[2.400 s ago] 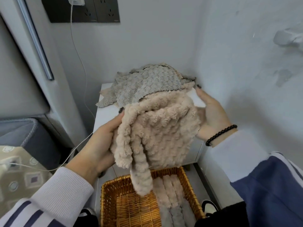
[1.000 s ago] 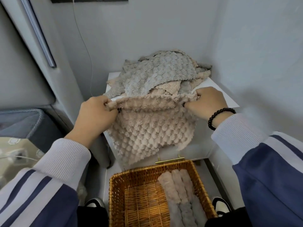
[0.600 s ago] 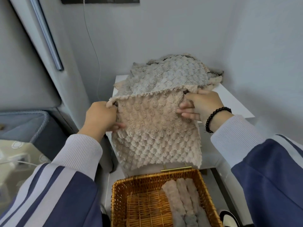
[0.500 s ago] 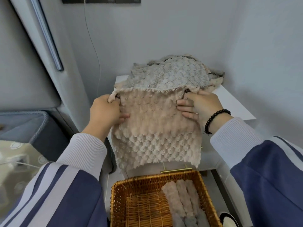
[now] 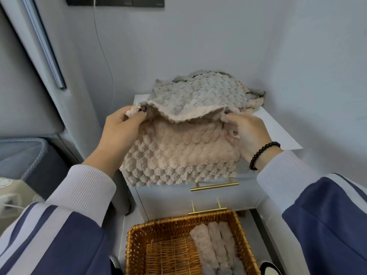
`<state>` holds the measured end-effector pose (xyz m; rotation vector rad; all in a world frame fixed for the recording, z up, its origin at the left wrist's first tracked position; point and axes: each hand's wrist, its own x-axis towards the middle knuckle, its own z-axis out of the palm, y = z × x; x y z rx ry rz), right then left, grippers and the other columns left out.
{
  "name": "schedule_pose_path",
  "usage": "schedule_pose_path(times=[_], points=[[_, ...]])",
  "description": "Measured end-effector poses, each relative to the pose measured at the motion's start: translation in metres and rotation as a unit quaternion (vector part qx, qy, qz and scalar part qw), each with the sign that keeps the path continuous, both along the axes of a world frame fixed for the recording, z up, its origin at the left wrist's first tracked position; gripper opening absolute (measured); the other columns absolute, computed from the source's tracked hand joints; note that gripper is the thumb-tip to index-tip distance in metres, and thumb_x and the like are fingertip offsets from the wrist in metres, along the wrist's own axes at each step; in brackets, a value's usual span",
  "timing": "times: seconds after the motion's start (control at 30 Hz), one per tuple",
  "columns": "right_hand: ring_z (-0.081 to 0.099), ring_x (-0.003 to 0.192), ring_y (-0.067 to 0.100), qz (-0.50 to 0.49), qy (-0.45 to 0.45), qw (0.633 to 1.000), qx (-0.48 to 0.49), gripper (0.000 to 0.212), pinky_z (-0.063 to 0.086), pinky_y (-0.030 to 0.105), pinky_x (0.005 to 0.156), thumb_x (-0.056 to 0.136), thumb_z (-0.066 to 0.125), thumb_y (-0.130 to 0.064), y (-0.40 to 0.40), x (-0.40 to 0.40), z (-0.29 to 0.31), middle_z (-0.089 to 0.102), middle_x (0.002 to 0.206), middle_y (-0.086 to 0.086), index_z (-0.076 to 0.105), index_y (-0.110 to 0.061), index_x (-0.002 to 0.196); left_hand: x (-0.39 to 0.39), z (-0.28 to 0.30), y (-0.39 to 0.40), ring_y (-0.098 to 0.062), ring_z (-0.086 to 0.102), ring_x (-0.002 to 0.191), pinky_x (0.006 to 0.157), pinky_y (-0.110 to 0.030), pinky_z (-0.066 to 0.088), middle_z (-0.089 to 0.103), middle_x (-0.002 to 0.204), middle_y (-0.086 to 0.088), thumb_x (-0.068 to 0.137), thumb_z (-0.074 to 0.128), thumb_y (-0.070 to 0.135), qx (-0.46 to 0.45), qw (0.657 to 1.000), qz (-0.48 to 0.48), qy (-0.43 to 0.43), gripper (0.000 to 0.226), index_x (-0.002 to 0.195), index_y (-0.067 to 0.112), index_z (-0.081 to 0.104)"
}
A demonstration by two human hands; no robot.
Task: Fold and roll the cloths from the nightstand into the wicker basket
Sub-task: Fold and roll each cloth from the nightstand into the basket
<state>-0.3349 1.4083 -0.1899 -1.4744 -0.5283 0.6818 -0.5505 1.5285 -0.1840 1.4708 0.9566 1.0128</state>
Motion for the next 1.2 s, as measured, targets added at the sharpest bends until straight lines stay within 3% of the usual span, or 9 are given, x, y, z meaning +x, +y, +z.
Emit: schedule_pose_path(times=[0.07, 0.13, 0.2, 0.3, 0.43, 0.5, 0.7, 1.03, 1.2], points=[[0.065, 0.099, 0.023, 0.006, -0.052, 0.996, -0.069, 0.012, 0.053, 0.039, 0.09, 0.071, 0.073, -0.022, -0.004, 0.005, -0.009, 0.071, 0.105, 0.006, 0.071, -0.023, 0.083, 0.001, -0.005, 0.0, -0.026, 0.057, 0.111, 0.098, -0.048, 0.049, 0.051, 0.133, -0.014, 0.085, 0.07, 0.017, -0.013, 0.998, 0.005, 0.069, 0.064, 0.142, 0.022, 0.04], [0.062, 0.1, 0.013, 0.032, -0.155, 0.981, -0.112, 0.021, 0.05, 0.022, 0.081, 0.079, 0.069, -0.016, -0.012, 0.002, -0.012, 0.066, 0.111, -0.004, 0.068, -0.03, 0.095, 0.001, -0.013, -0.007, -0.025, 0.025, 0.14, 0.114, -0.037, 0.029, 0.012, 0.155, -0.01, 0.082, 0.075, 0.014, 0.027, 0.988, 0.022, 0.152, 0.102, 0.152, 0.018, 0.001], [0.055, 0.11, 0.012, 0.056, -0.299, 0.94, -0.153, 0.035, 0.039, 0.016, 0.08, 0.085, 0.065, -0.017, -0.018, -0.006, -0.016, 0.06, 0.118, -0.007, 0.062, -0.025, 0.119, 0.0, -0.025, -0.019, -0.023, -0.002, 0.146, 0.115, -0.028, 0.01, -0.012, 0.156, -0.008, 0.083, 0.071, 0.015, 0.124, 0.963, -0.01, 0.24, 0.108, 0.151, 0.016, -0.012], [0.044, 0.124, 0.021, 0.124, -0.451, 0.86, -0.202, 0.05, 0.034, 0.022, 0.091, 0.092, 0.058, -0.027, -0.018, -0.019, -0.027, 0.05, 0.134, 0.003, 0.043, -0.011, 0.136, -0.002, -0.044, -0.025, -0.035, 0.023, 0.142, 0.113, -0.03, 0.019, -0.024, 0.156, 0.001, 0.089, 0.061, 0.027, 0.216, 0.911, -0.107, 0.334, 0.096, 0.15, 0.032, -0.013], [0.02, 0.142, 0.024, 0.168, -0.488, 0.815, -0.264, 0.071, 0.026, 0.035, 0.11, 0.097, 0.048, -0.035, -0.006, -0.017, -0.035, 0.023, 0.154, 0.008, 0.011, -0.01, 0.151, 0.001, -0.053, -0.017, -0.027, 0.042, 0.132, 0.116, -0.038, 0.02, -0.025, 0.157, 0.004, 0.097, 0.044, 0.045, 0.275, 0.856, -0.14, 0.414, 0.076, 0.15, 0.041, -0.011], [0.009, 0.146, 0.023, 0.166, -0.497, 0.802, -0.286, 0.076, 0.019, 0.037, 0.115, 0.097, 0.046, -0.04, 0.004, -0.013, -0.035, 0.01, 0.16, 0.008, 0.002, -0.011, 0.153, 0.006, -0.055, -0.008, -0.028, 0.025, 0.143, 0.117, -0.038, 0.017, -0.024, 0.158, 0.003, 0.098, 0.038, 0.049, 0.274, 0.846, -0.141, 0.436, 0.072, 0.15, 0.041, -0.01], [0.008, 0.146, 0.023, 0.123, -0.55, 0.751, -0.344, 0.076, 0.027, 0.045, 0.111, 0.095, 0.035, -0.054, 0.049, 0.006, -0.042, 0.018, 0.158, 0.008, 0.012, -0.008, 0.151, 0.031, -0.056, 0.023, -0.029, 0.01, 0.148, 0.12, -0.044, 0.006, -0.008, 0.162, -0.005, 0.098, 0.026, 0.056, 0.292, 0.789, -0.149, 0.519, 0.066, 0.151, 0.039, -0.01], [0.017, 0.142, 0.023, 0.111, -0.565, 0.744, -0.339, 0.075, 0.025, 0.045, 0.109, 0.094, 0.031, -0.06, 0.102, 0.042, -0.051, 0.027, 0.152, 0.006, 0.023, -0.006, 0.146, 0.068, -0.059, 0.076, -0.026, 0.005, 0.149, 0.12, -0.04, -0.001, -0.009, 0.162, -0.004, 0.097, 0.025, 0.059, 0.292, 0.788, -0.153, 0.52, 0.067, 0.151, 0.039, -0.01], [0.024, 0.138, 0.024, 0.108, -0.552, 0.76, -0.326, 0.07, 0.03, 0.043, 0.107, 0.093, 0.037, -0.06, 0.11, 0.045, -0.047, 0.032, 0.15, 0.005, 0.031, -0.01, 0.142, 0.073, -0.059, 0.083, -0.022, 0.015, 0.148, 0.12, -0.04, 0.012, 0.008, 0.162, -0.003, 0.095, 0.041, 0.055, 0.29, 0.834, -0.133, 0.449, 0.07, 0.153, 0.037, 0.006]])
